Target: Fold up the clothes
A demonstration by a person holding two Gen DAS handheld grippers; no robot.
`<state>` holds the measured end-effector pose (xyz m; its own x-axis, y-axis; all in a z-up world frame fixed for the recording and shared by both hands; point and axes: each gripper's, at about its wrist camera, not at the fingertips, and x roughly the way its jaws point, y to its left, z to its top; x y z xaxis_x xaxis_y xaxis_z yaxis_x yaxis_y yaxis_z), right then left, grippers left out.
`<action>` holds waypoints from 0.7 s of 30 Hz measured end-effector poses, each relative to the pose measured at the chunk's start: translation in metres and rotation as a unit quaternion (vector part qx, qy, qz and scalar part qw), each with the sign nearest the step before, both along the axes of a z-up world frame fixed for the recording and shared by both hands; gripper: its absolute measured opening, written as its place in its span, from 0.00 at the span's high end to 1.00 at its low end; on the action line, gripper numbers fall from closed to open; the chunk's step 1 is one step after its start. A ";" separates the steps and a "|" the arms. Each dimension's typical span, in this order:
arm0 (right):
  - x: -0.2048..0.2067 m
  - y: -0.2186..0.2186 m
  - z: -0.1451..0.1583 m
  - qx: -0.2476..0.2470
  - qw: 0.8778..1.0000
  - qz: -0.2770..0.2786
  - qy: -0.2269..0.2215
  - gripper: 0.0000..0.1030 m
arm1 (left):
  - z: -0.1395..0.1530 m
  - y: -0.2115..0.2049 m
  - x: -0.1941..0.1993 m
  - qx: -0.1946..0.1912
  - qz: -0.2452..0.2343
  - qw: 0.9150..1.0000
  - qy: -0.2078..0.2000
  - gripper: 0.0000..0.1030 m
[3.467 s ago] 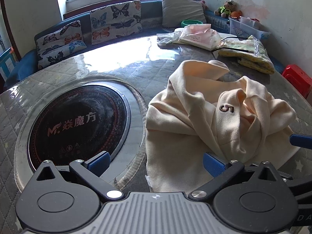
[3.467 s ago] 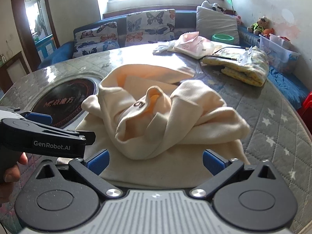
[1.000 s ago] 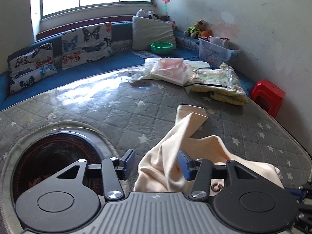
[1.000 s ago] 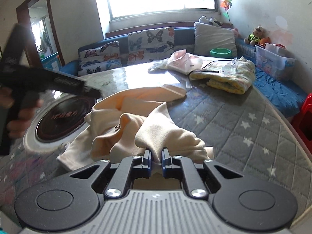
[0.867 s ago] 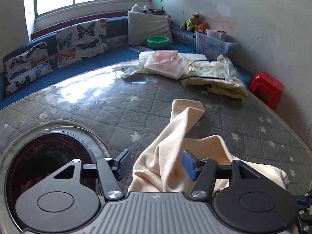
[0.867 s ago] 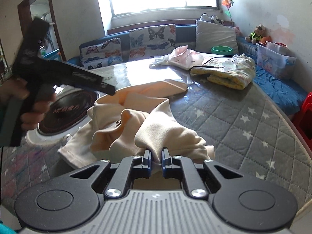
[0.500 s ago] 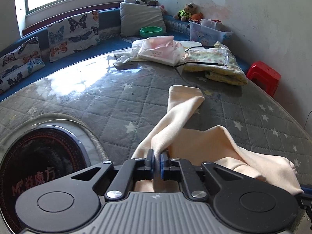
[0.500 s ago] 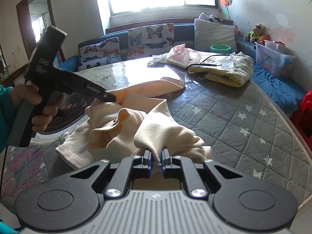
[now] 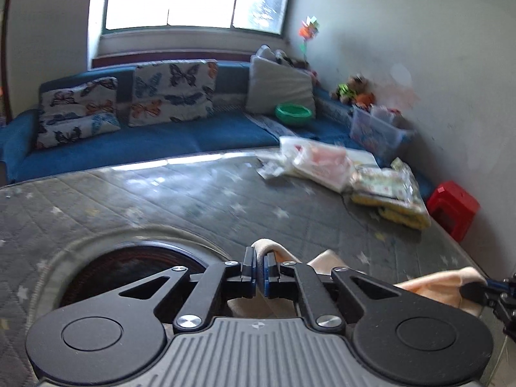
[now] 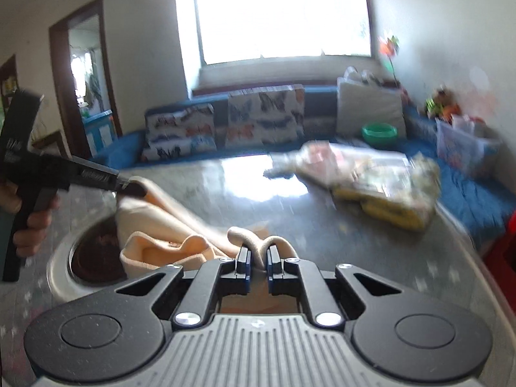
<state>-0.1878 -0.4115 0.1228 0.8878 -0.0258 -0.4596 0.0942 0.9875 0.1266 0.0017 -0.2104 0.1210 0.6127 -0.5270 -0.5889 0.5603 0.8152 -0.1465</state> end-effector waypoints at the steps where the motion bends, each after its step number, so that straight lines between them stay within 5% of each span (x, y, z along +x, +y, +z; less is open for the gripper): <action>1: 0.005 0.002 0.005 -0.002 1.000 0.004 -0.009 0.92 | 0.006 0.008 0.001 -0.007 0.009 1.000 -0.005 0.95; 14: 0.052 0.047 0.060 -0.001 0.991 0.076 -0.113 0.93 | 0.085 0.109 -0.022 -0.059 0.080 0.989 -0.108 0.96; 21: 0.031 0.067 0.054 -0.009 0.986 0.147 -0.082 0.93 | 0.088 0.147 -0.058 -0.044 0.069 0.990 -0.113 0.95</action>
